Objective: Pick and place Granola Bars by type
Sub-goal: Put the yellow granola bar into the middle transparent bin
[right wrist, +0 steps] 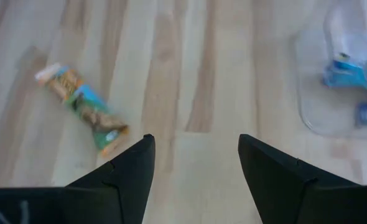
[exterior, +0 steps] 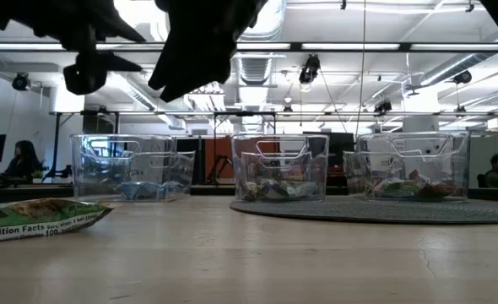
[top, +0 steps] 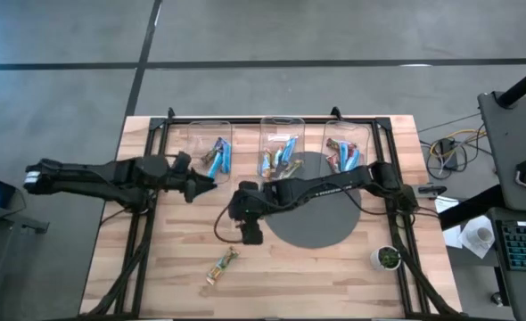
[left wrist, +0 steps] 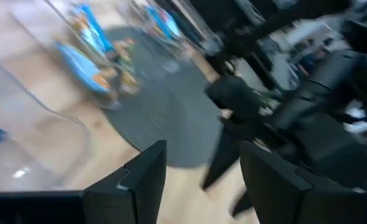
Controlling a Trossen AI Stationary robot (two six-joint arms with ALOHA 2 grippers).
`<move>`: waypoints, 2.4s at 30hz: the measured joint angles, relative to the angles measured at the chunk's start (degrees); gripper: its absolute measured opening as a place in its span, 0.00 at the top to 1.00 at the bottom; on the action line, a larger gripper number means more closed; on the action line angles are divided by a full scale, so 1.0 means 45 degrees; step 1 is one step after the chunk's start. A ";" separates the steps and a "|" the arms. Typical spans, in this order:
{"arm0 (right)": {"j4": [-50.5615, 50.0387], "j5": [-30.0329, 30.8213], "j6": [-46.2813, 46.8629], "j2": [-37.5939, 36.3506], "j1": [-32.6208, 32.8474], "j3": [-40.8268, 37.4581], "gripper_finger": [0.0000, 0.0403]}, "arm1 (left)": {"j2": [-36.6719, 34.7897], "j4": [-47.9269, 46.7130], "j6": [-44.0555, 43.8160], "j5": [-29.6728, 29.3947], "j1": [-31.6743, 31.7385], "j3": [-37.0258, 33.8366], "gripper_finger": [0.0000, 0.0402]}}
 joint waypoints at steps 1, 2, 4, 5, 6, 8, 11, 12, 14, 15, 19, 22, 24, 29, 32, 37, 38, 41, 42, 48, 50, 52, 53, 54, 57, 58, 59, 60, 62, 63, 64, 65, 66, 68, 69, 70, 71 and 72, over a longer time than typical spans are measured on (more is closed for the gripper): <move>0.0015 0.0004 -0.0393 0.0000 0.0116 -0.0078 0.46 | -0.0026 0.0014 -0.0094 -0.0036 -0.0370 0.0000 0.54; 0.0015 -0.0006 -0.0746 0.0000 0.0255 -0.0158 0.46 | -0.0041 0.0038 -0.0198 -0.0117 -0.0770 0.0000 0.54; 0.0125 -0.0057 -0.1184 0.0000 0.0551 -0.0331 0.46 | -0.0044 0.0117 -0.0517 -0.0543 -0.1633 0.0000 0.54; 0.0272 -0.0092 -0.1259 0.0000 0.0692 -0.0433 0.46 | -0.0044 0.0133 -0.0713 -0.0917 -0.2099 0.0000 0.54; 0.0443 -0.0093 -0.1257 0.0000 0.0823 -0.0528 0.46 | -0.0044 0.0133 -0.0872 -0.1376 -0.2572 0.0000 0.54; 0.0886 -0.0085 -0.1058 0.0005 0.1017 -0.0722 0.46 | -0.0044 0.0229 -0.1217 -0.2379 -0.3584 -0.0005 0.54; 0.1709 -0.0074 -0.0506 0.0005 0.1145 -0.1058 0.46 | -0.0041 0.0423 -0.1604 -0.3927 -0.5038 -0.0010 0.54; 0.1904 -0.0078 -0.0233 0.0005 0.1165 -0.1167 0.46 | -0.0040 0.0581 -0.1668 -0.4378 -0.5522 -0.0010 0.54; 0.2302 -0.0247 0.0280 0.0015 0.1170 -0.1377 0.46 | -0.0039 0.0975 -0.1736 -0.5186 -0.6371 -0.0010 0.54; 0.2570 -0.0447 0.0485 0.0037 0.1170 -0.1491 0.46 | -0.0018 0.1152 -0.1750 -0.5552 -0.6775 -0.0010 0.54; 0.3053 -0.0658 0.1351 0.0266 0.1401 -0.1579 0.46 | 0.0111 0.1609 -0.1854 -0.6477 -0.7968 -0.0010 0.54; 0.3305 -0.0378 0.1472 0.0608 0.1701 -0.1234 0.46 | 0.0299 0.1663 -0.2168 -0.7046 -0.8580 -0.0010 0.54; 0.3419 -0.0465 0.1415 0.0984 0.1729 -0.0890 0.46 | 0.0466 0.1664 -0.2391 -0.7412 -0.8849 -0.0015 0.54; 0.2776 -0.0956 0.1073 0.2003 0.1408 -0.0013 0.46 | 0.0961 0.1700 -0.3032 -0.7695 -0.9180 -0.0015 0.54; 0.2607 -0.1050 -0.0062 0.2115 0.1463 0.0255 0.46 | 0.1192 0.1736 -0.3229 -0.7724 -0.9299 -0.0015 0.54; 0.1747 -0.1126 -0.2553 0.2177 0.1659 -0.0017 0.46 | 0.1484 0.1888 -0.3264 -0.7754 -0.9321 -0.0015 0.54; 0.1717 -0.0993 -0.2796 0.2193 0.1695 -0.0021 0.45 | 0.1510 0.1896 -0.3266 -0.7766 -0.9321 -0.0015 0.54; 0.1899 -0.0581 -0.3107 0.2148 0.1831 -0.0005 0.42 | 0.1555 0.1891 -0.3264 -0.7913 -0.9321 -0.0015 0.54; 0.1931 -0.0547 -0.3114 0.2132 0.1841 0.0008 0.41 | 0.1558 0.1891 -0.3264 -0.7983 -0.9321 -0.0015 0.54; 0.1860 -0.0367 -0.2983 0.2763 0.1787 0.0038 0.28 | 0.1466 0.1918 -0.3176 -0.8130 -0.9318 -0.0015 0.54; 0.1860 -0.0111 -0.3026 0.3015 0.1861 0.0245 0.24 | 0.1449 0.1954 -0.3176 -0.8128 -0.9321 -0.0015 0.54; 0.1931 0.0072 -0.3039 0.3179 0.1918 0.0491 0.21 | 0.1416 0.2051 -0.3162 -0.8125 -0.9321 -0.0015 0.54; 0.2011 0.0053 -0.3042 0.3223 0.1919 0.0618 0.20 | 0.1385 0.2094 -0.3124 -0.8120 -0.9321 -0.0015 0.54; 0.2018 0.0062 -0.3037 0.3283 0.1919 0.0738 0.19 | 0.1363 0.2122 -0.3098 -0.8125 -0.9321 -0.0015 0.54; 0.2016 0.0027 -0.3202 0.3498 0.1855 0.1054 0.18 | 0.1306 0.2124 -0.3015 -0.8125 -0.9321 -0.0019 0.54; 0.2003 0.0025 -0.3299 0.3576 0.1850 0.1146 0.18 | 0.1298 0.2129 -0.2986 -0.8125 -0.9321 -0.0019 0.54; 0.1969 0.0014 -0.3358 0.3717 0.1850 0.1246 0.18 | 0.1286 0.2124 -0.2976 -0.8125 -0.9321 -0.0019 0.54; 0.1965 -0.0006 -0.3367 0.3820 0.1862 0.1368 0.19 | 0.1278 0.2125 -0.2972 -0.8125 -0.9321 -0.0019 0.54; 0.1897 -0.0294 -0.3334 0.4007 0.1885 0.1508 0.19 | 0.1267 0.2125 -0.2967 -0.8125 -0.9321 -0.0019 0.54; 0.1916 -0.0519 -0.3313 0.4106 0.1889 0.1555 0.19 | 0.1262 0.2129 -0.2972 -0.8125 -0.9321 -0.0019 0.54; 0.1912 -0.0655 -0.3309 0.4181 0.1884 0.1572 0.19 | 0.1267 0.2124 -0.2967 -0.8125 -0.9321 -0.0019 0.54; 0.1897 -0.0746 -0.3256 0.4250 0.1871 0.1572 0.19 | 0.1267 0.2124 -0.2970 -0.8125 -0.9321 -0.0019 0.54; 0.1929 -0.0804 -0.3270 0.4296 0.1850 0.1583 0.19 | 0.1264 0.2124 -0.2967 -0.8125 -0.9321 -0.0019 0.54; 0.1910 -0.0788 -0.3193 0.4333 0.1824 0.1636 0.19 | 0.1267 0.2124 -0.2967 -0.8125 -0.9321 -0.0019 0.54; 0.1907 -0.0777 -0.3028 0.4355 0.1818 0.1657 0.19 | 0.1267 0.2124 -0.2967 -0.8125 -0.9321 -0.0019 0.54; 0.1912 -0.0759 -0.2882 0.4359 0.1799 0.1665 0.19 | 0.1267 0.2124 -0.2967 -0.8125 -0.9321 -0.0019 0.54; 0.1905 -0.0745 -0.2681 0.4362 0.1778 0.1669 0.19 | 0.1267 0.2124 -0.2967 -0.8125 -0.9321 -0.0019 0.54; 0.1900 -0.0734 -0.2472 0.4362 0.1748 0.1669 0.19 | 0.1267 0.2124 -0.2967 -0.8121 -0.9321 -0.0019 0.54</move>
